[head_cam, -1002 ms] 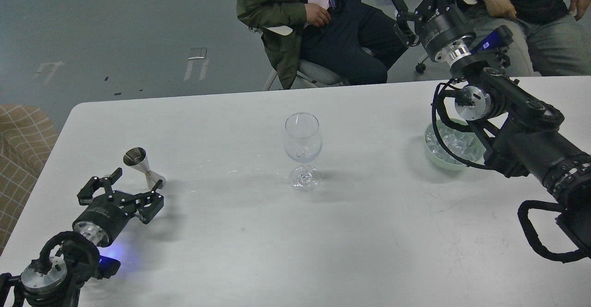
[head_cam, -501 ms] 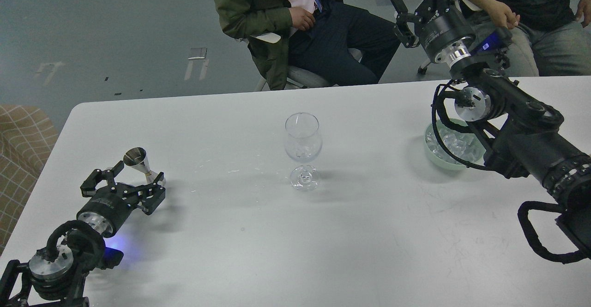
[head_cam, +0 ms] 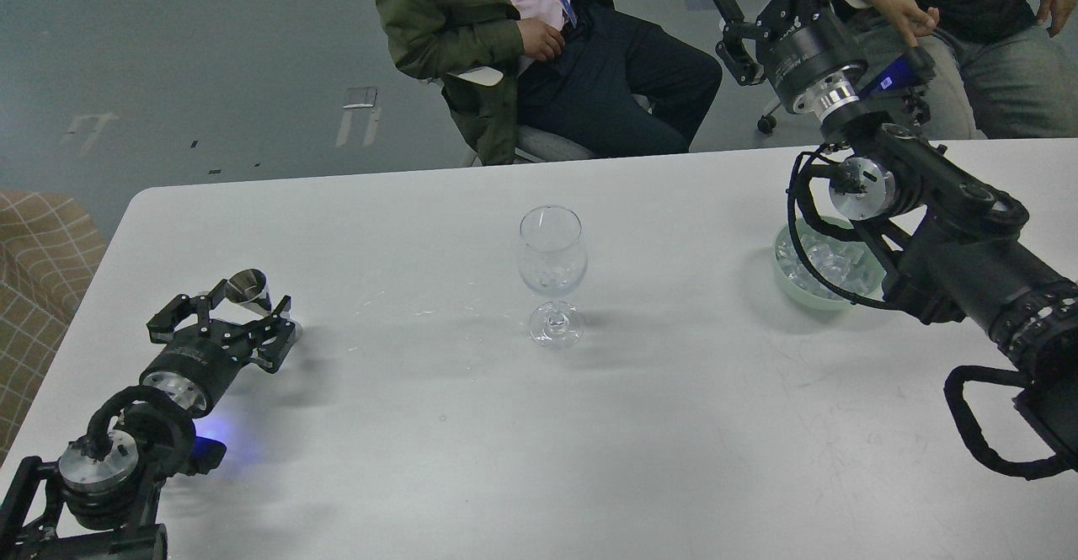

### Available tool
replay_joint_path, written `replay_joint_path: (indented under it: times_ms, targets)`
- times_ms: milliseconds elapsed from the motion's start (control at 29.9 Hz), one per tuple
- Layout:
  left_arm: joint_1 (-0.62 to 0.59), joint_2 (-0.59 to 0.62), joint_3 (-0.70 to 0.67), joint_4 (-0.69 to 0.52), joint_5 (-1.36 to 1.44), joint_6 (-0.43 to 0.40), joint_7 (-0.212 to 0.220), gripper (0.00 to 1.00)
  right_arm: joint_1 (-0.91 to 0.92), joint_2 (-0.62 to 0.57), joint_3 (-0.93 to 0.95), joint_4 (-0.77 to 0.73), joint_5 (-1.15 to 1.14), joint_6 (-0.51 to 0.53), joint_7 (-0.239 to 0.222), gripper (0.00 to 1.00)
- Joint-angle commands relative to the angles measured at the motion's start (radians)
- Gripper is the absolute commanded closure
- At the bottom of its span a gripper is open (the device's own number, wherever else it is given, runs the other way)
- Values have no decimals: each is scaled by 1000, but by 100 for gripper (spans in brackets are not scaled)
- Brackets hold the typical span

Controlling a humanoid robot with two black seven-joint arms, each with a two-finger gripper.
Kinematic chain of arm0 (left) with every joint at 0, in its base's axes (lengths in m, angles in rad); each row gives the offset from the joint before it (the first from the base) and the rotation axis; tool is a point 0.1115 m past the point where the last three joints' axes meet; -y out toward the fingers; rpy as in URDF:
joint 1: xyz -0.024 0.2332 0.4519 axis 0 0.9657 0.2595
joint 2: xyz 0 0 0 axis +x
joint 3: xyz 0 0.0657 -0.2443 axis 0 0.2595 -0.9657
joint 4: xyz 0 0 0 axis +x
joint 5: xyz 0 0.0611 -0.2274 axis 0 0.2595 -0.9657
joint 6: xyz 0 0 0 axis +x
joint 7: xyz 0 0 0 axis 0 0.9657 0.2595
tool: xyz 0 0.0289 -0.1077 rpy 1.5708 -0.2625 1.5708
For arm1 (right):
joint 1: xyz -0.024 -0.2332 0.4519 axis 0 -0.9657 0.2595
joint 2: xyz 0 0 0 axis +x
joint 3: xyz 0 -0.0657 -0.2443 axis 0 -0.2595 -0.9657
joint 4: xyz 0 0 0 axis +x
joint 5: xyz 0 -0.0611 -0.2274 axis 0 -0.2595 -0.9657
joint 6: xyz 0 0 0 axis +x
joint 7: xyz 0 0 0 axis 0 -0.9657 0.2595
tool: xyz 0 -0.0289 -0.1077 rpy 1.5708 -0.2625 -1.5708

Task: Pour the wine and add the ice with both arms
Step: 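Grasp the metal jigger with the left gripper and lift it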

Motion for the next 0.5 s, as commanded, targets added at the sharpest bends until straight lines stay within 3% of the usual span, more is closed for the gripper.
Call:
replay_joint_path:
  times_ms: [0,468]
  targets:
    - [0,0,1,2,6,-1,0,37,1,0,-1,0,0,0,0,0]
    - [0,-8,33,3,6,-7,2,50,-1,1,-1,0,0,0,0,0]
